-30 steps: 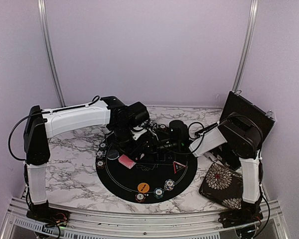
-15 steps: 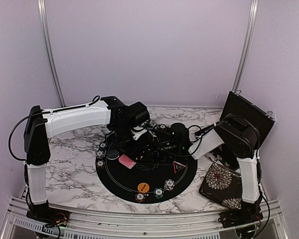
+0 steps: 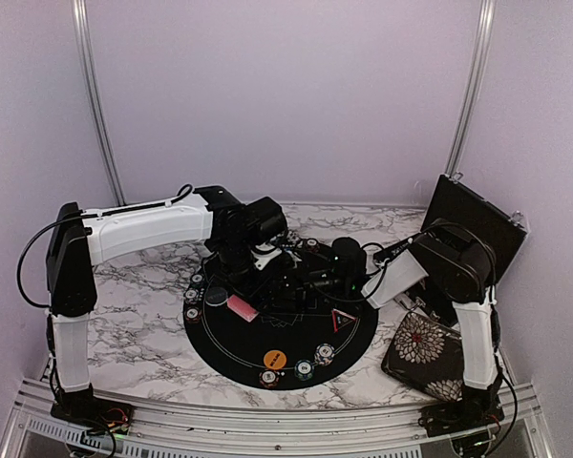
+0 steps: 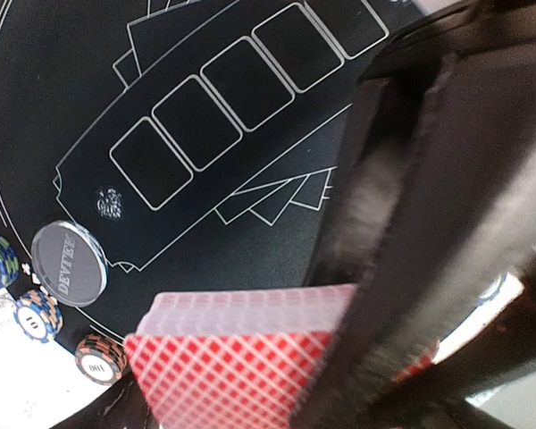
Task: Distribute texas hold em gaming equipment
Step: Pass from the left arm to the right
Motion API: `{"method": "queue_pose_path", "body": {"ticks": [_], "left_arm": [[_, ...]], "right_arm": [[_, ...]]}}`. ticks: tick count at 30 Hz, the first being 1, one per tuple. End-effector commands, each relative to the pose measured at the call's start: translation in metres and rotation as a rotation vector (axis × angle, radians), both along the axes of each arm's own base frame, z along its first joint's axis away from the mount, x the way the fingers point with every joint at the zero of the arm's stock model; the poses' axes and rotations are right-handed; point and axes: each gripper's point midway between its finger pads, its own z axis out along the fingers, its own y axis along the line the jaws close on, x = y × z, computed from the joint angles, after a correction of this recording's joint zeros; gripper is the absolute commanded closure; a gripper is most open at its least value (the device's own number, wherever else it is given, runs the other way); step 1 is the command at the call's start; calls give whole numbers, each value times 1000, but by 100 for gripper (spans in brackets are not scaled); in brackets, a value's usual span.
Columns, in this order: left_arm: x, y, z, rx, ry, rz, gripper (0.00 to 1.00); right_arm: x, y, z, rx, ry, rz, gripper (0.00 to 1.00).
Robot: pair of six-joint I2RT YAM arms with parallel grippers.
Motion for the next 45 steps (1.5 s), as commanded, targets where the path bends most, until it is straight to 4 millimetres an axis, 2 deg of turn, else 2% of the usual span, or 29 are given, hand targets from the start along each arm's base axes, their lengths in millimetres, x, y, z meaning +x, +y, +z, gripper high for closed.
{"method": "queue_pose_path", "body": {"ticks": [1,22,26,45], "left_arm": [[0,7,6,-1,-8,16,10],[3,1,9,-4,-45,-33,28],[3,2,8,8,-53,-42,23],[1,3,-8,27,-41,-55,20]], "right_arm": [[-3,4,17,63,-55,10,100],[5,6,13,24,-37,-33,100],[6,6,14,21,-37,-37,100],[5,5,19,31,-43,-44,100]]}}
